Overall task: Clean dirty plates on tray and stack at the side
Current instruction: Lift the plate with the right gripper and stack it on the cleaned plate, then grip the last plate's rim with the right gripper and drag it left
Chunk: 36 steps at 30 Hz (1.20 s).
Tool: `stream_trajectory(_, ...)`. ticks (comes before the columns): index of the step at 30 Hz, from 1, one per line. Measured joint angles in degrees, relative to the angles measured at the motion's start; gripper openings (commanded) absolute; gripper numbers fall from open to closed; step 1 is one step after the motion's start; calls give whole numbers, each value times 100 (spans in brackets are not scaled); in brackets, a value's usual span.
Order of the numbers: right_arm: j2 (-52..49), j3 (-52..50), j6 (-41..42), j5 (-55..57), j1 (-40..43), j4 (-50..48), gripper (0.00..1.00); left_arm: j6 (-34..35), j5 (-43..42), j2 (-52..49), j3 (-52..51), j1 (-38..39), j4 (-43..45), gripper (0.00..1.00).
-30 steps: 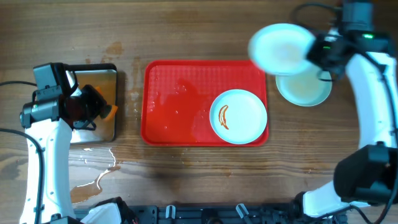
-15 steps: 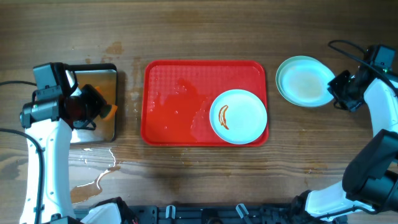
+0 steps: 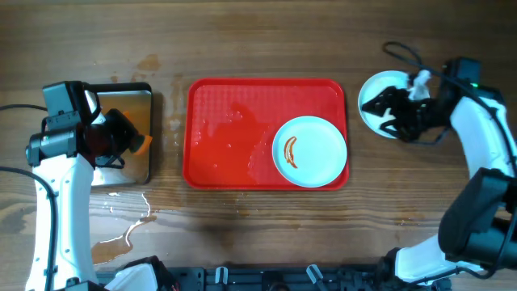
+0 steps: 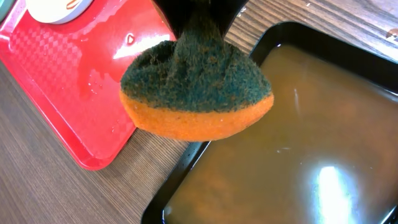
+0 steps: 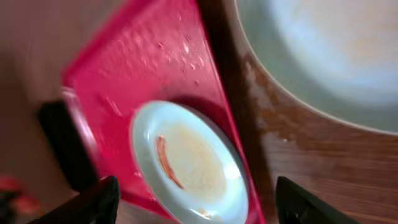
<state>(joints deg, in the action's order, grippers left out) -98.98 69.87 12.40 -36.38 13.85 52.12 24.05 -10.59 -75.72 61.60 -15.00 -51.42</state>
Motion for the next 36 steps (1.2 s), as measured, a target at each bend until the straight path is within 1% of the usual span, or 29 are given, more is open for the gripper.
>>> stream_trajectory(2,0,-7,-66,529,-472,-7,82,0,0,0,0,0,-2,4)
stream_trajectory(3,0,-20,-103,896,-874,-85,82,0,0,0,0,0,2,4)
stream_trajectory(6,0,-140,-214,1646,-1696,-313,82,0,0,0,0,0,0,4)
stream_trajectory(8,0,-234,-286,2100,-2079,-407,82,0,-2,0,0,0,0,4)
stream_trajectory(11,0,-247,-358,2715,-2428,-474,85,0,0,0,0,0,-2,4)
stream_trajectory(14,-7,-247,-363,3101,-2546,-278,85,0,0,0,0,0,-17,4)
stream_trajectory(16,-48,-247,-348,3171,-2549,-160,83,0,0,0,0,0,-31,4)
stream_trajectory(17,-90,-249,-345,3174,-2546,-96,78,0,0,0,0,0,-24,4)
stream_trajectory(18,-175,-251,-317,3101,-2544,-24,64,0,0,0,0,0,-20,4)
stream_trajectory(19,-208,-256,-328,3064,-2544,-17,58,0,-2,0,0,0,-17,4)
stream_trajectory(20,-223,-256,-286,3018,-2544,-2,56,0,0,0,0,0,-17,4)
stream_trajectory(24,-234,-258,-50,2885,-2544,146,57,0,-2,0,0,0,-4,4)
stream_trajectory(36,-428,-267,168,3117,-2544,251,58,0,-2,0,0,0,-4,4)
